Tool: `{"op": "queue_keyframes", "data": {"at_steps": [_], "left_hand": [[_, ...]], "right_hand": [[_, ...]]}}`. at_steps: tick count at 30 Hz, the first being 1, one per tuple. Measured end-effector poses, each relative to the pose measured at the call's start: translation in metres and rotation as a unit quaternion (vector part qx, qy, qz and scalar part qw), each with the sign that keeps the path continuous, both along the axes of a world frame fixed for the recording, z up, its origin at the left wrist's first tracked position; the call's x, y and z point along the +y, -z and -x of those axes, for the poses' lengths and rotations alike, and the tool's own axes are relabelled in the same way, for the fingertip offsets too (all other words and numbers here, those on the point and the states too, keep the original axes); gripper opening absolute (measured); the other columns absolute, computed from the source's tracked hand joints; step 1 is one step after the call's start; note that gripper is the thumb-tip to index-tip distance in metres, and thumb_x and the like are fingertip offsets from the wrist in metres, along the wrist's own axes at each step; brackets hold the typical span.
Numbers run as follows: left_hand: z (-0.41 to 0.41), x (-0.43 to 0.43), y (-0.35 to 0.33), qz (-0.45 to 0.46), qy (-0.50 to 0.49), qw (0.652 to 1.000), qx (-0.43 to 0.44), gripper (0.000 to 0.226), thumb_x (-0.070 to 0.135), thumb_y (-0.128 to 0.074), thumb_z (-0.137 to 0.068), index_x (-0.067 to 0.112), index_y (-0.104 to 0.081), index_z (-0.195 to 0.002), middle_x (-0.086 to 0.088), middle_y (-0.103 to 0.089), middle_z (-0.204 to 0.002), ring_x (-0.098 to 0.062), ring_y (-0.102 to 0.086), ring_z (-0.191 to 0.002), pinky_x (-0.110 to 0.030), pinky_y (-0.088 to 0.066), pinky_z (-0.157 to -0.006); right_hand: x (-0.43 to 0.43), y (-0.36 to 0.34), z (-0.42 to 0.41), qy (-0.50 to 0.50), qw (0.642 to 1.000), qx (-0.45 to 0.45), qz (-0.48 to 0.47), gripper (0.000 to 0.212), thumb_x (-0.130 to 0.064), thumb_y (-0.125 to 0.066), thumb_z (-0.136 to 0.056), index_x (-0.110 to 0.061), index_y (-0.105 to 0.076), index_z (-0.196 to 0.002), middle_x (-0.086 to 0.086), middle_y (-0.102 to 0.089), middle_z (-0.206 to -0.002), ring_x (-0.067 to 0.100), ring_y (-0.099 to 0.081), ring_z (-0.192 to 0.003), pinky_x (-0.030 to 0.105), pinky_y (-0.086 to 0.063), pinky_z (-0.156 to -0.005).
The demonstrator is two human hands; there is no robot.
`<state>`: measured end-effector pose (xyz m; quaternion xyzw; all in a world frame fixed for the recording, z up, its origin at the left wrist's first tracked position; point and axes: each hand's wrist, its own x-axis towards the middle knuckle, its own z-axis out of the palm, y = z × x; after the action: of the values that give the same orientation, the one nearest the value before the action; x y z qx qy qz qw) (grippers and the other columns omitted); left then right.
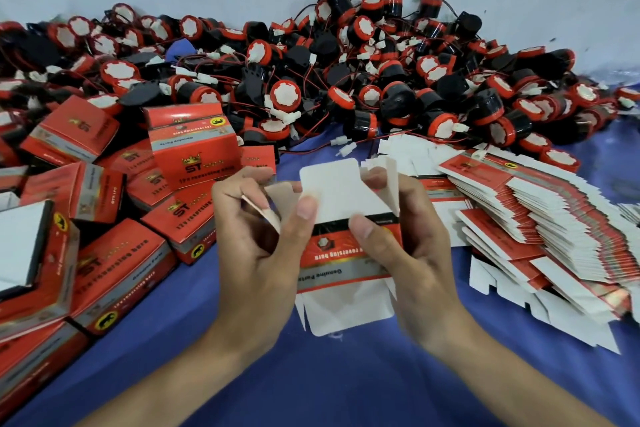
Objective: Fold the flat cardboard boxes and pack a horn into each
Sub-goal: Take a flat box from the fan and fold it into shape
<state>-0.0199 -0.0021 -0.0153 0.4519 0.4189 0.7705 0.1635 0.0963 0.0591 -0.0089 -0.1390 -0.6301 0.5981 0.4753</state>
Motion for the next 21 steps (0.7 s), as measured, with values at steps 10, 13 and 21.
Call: {"op": "queue_keyframes", "data": {"at_steps": [10, 13, 21], "left_hand": [[0.003, -0.001, 0.001, 0.068, 0.048, 0.996, 0.022, 0.010, 0.038, -0.048, -0.089, 0.034, -0.057, -0.088, 0.011, -0.058, -0.076, 0.000, -0.057, -0.065, -0.016, -0.048, -0.055], [0.005, -0.001, 0.004, 0.101, 0.104, 0.989, 0.006, 0.026, 0.045, -0.043, -0.090, 0.034, -0.066, -0.093, 0.007, -0.068, -0.084, -0.006, -0.066, -0.074, -0.019, -0.053, -0.062], [0.012, 0.000, 0.008, 0.122, 0.143, 0.982, -0.005, 0.035, 0.047, -0.044, -0.090, 0.014, -0.055, -0.097, 0.000, -0.063, -0.083, -0.010, -0.064, -0.076, -0.022, -0.054, -0.064]], "right_hand": [[0.002, 0.008, 0.003, 0.028, 0.999, -0.024, -0.004, 0.047, -0.032, -0.068, -0.074, -0.049, -0.053, -0.115, 0.017, -0.046, -0.096, 0.032, -0.051, -0.084, 0.041, -0.050, -0.072], [0.003, 0.010, 0.004, 0.029, 0.999, -0.021, -0.014, 0.035, -0.032, -0.064, -0.078, -0.046, -0.062, -0.110, 0.000, -0.059, -0.097, 0.021, -0.060, -0.088, 0.029, -0.052, -0.072], [0.000, 0.011, 0.005, 0.030, 0.998, -0.039, 0.031, 0.021, -0.039, -0.061, -0.078, -0.034, -0.072, -0.096, -0.012, -0.068, -0.090, 0.006, -0.065, -0.085, 0.017, -0.050, -0.068]]}}
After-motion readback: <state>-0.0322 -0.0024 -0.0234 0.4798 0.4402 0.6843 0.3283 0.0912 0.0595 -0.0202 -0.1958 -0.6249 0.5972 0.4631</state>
